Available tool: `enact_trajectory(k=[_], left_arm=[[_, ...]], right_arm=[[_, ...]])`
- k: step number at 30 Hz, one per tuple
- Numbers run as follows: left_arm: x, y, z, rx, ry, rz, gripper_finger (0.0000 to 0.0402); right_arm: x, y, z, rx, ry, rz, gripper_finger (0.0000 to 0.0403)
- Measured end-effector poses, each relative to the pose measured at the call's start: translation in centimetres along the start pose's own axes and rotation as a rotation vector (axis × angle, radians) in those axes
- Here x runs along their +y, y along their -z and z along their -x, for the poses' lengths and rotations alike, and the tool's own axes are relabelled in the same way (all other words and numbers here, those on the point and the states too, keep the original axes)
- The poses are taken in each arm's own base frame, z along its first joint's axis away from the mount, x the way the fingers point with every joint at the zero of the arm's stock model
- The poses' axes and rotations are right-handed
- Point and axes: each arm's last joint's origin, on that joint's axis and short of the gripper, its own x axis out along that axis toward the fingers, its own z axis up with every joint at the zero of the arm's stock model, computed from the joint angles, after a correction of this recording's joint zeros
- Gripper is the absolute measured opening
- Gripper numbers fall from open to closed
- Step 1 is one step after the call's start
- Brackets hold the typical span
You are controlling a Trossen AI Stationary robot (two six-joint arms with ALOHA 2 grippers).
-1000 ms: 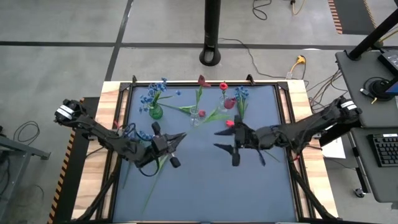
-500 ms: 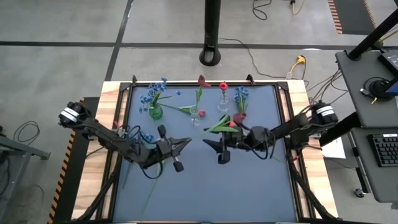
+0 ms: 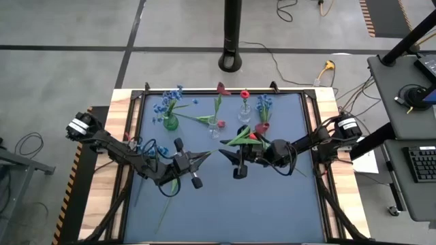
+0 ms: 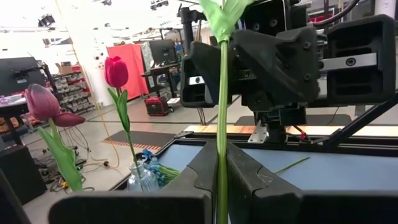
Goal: Sort flowers into vase by color
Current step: Put the right dark red tulip into the bottom transparent vase
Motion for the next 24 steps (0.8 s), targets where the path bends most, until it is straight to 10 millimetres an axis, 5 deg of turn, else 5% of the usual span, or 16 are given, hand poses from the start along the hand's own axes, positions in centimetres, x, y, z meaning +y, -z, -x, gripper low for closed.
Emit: enact_trajectory(k=[6,16,24], left_arm=[[0.0,0.0,0.0,0.001,-0.003,0.030,0.0000],[0.1,0.4,0.2,0.046,0.013,0.047,0.0096],[0.2,1.4,0.4,0.155,0.018,0.064,0.0174]], right_arm=[[0.0,0.0,0.0,0.001,-0.001,0.000,0.0020],[-0.1,-0.2,0.0,0.020,0.012,-0.006,0.0011],[-0.6,-2.4,-1.1,0.295,0.132,0.091,0.0010]])
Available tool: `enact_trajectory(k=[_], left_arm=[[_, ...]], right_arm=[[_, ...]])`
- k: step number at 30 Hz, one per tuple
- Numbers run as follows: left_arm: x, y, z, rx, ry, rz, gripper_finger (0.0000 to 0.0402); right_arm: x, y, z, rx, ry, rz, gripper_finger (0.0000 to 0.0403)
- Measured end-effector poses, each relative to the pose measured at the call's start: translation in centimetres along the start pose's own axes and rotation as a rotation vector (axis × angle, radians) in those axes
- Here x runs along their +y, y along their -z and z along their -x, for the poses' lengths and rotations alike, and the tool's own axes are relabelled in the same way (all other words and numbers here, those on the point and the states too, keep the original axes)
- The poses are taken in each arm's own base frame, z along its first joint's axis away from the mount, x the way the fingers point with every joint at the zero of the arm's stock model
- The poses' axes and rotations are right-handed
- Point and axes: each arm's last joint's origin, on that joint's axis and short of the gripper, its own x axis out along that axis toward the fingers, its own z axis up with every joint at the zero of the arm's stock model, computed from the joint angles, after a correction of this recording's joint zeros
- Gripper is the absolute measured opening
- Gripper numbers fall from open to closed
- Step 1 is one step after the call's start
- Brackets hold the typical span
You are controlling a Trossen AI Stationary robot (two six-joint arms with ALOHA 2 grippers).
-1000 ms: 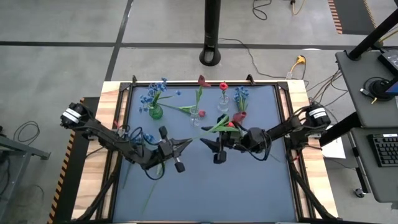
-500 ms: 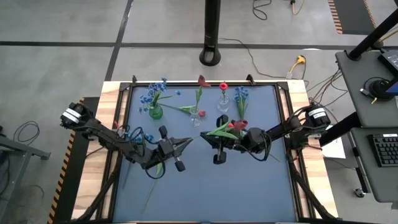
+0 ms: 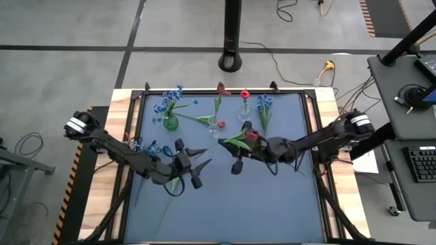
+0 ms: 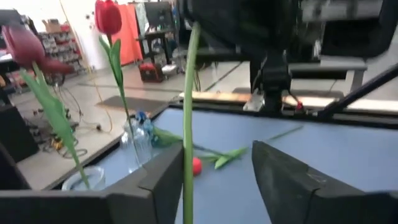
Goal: Sort flowers into vase by color
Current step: Put the right dark red tulip into the bottom transparent vase
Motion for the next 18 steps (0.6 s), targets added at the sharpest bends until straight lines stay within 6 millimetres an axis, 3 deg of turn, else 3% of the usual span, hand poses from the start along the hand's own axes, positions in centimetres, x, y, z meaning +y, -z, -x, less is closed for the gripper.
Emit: enact_trajectory(k=[10,18], left_arm=[[3.1,0.7,1.5,0.290,0.106,0.094,0.0175],[4.6,0.5,2.7,0.359,0.087,0.054,0.0173]], right_arm=[[-2.7,-4.9,-2.3,0.521,0.116,0.088,0.0011],[-6.0,-4.9,-4.1,0.557,0.186,0.134,0.0012]])
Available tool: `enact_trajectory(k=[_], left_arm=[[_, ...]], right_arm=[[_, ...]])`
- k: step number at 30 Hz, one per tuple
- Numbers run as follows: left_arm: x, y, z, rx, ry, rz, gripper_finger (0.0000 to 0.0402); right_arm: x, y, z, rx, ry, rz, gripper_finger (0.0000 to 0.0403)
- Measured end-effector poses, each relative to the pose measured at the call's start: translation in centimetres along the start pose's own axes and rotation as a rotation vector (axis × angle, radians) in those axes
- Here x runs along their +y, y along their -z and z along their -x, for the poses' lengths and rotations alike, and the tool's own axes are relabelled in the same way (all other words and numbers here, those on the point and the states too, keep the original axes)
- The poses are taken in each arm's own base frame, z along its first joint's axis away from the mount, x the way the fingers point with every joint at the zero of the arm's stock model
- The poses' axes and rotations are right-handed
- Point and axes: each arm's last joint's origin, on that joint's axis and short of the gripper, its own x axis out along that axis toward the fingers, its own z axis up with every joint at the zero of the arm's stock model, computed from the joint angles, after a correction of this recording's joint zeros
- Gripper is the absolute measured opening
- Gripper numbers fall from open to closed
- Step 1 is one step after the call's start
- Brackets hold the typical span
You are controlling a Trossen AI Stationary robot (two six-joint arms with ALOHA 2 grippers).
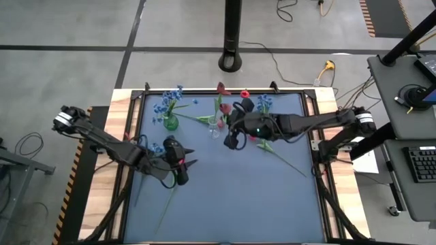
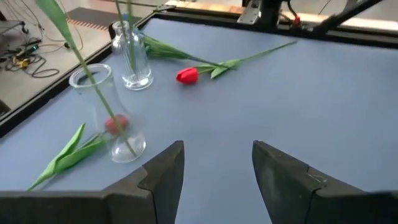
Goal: Sort flowers into vase by color
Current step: Put the right dark red tulip into the bottom transparent vase
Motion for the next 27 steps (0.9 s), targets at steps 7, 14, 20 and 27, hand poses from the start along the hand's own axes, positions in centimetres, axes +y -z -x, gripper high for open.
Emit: enact_trajectory(k=[7,14,20,27], left_arm=[[0.1,0.2,0.2,0.014,-0.002,-0.005,0.0173],[0.1,0.4,0.1,0.026,-0.008,-0.004,0.0173],[0.0,0.5,0.0,0.027,-0.010,-0.006,0.0173],[0.0,0.5,0.0,0.028,-0.011,-0.007,0.0173]], right_arm=[[-2.1,-0.1,-0.9,0.003,-0.117,-0.071,0.0012],[-3.1,-1.0,-1.2,-0.031,-0.099,-0.100,0.0012],[-3.4,-1.5,-1.4,-0.068,-0.092,-0.099,0.0012],[-3.7,-1.9,-1.5,-0.109,-0.079,-0.113,0.0012]])
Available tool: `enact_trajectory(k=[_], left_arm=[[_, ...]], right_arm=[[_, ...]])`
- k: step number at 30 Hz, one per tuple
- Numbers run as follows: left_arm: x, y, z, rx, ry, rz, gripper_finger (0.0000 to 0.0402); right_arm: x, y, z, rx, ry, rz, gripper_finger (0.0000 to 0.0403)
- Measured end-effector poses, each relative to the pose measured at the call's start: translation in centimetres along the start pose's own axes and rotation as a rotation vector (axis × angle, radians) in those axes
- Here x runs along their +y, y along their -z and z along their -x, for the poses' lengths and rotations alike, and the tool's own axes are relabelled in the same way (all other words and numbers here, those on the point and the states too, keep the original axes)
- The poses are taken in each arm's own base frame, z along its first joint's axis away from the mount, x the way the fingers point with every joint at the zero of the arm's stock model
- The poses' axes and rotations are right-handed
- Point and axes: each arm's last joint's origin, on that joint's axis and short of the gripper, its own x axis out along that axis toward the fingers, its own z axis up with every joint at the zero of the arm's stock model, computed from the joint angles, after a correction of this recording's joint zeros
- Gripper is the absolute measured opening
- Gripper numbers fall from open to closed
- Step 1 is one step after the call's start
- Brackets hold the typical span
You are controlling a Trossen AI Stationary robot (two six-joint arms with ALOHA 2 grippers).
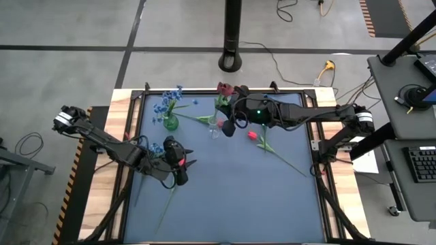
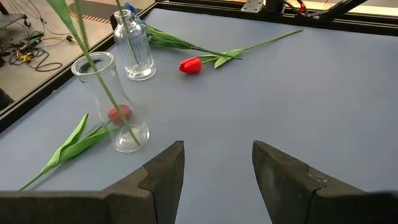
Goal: Sort flowers into vase by color
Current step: Put the right dark red tulip into the bottom transparent vase
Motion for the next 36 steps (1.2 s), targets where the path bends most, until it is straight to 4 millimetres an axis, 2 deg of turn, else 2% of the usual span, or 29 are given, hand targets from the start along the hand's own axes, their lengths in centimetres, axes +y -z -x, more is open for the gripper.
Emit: enact_trajectory(k=[14,36], left_arm=[[0.0,0.0,0.0,-0.002,-0.002,0.000,0.0173],[0.0,0.0,0.0,-0.001,-0.003,-0.001,0.0173]], right_arm=[[0.3,1.0,-1.3,0.023,0.050,0.052,0.0012],[0.3,1.8,-1.4,0.062,0.051,0.062,0.0012]])
